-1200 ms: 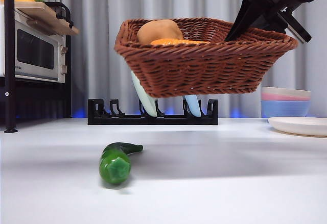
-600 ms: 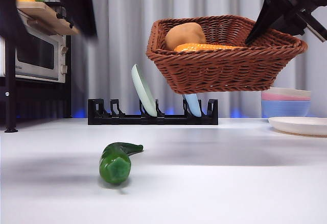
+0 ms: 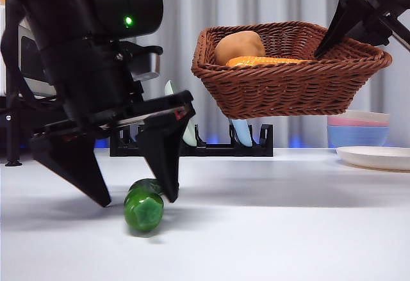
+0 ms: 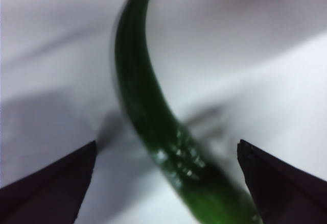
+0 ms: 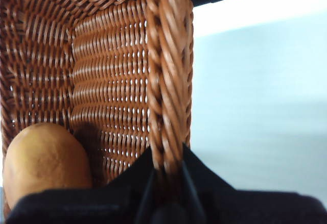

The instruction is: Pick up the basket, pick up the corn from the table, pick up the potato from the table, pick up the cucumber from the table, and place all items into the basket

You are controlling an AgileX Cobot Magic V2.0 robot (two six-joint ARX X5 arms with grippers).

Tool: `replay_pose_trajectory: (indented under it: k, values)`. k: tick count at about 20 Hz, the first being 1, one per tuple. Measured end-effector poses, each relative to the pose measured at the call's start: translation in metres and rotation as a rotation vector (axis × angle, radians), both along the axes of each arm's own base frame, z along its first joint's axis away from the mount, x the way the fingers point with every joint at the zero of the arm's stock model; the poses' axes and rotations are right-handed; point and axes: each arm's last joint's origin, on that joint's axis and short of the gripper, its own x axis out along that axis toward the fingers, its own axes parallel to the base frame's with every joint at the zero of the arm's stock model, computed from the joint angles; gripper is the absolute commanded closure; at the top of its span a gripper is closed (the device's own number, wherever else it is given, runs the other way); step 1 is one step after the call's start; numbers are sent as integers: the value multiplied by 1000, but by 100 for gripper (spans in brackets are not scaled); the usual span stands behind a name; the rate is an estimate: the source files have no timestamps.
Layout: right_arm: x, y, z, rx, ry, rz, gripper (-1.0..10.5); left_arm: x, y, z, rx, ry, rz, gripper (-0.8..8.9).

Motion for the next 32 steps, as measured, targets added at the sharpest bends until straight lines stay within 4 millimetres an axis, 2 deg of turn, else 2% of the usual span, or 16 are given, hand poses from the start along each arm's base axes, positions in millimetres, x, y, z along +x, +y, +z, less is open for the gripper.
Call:
replay_pose_trajectory:
  k: [2,3,8,11,13,16,18,20,21,23,26,28,32]
  values:
    - [0,0,0,0,1,0,962,1,-1,-1,4,-5,-8,778]
    - [0,0,0,0,1,0,962,1,-1,-2,7,-9,-20,815]
    - [0,0,0,0,2,0,962,1,0,-2,26,-20,-96,821]
    - [0,0,0,0,1,0,962,-12,6,6,15,75,-234,821]
    - [0,0,0,0,2,0,962,-28,14,32,-59,175,-389,821]
    - [0,0,0,0,1,0,962,-58,27,90,-303,231,-696,821]
    - [0,0,0,0,1,0,962,-64,28,131,-442,40,-835,821]
    - [0,0,0,0,2,0,962,-57,23,174,-526,-250,-876,821]
    - [0,0,0,0,2,0,962,-52,19,193,-547,-391,-845,821]
    - [0,0,0,2,4,-1,962,-38,12,217,-580,-625,-668,821]
    - [-1,5,0,3,4,14,962,-14,-2,234,-700,-807,-364,821]
    - [-2,8,0,3,5,27,962,1,-13,227,-748,-793,-239,821]
    - [-3,13,0,4,6,42,962,38,-43,180,-698,-661,-114,821]
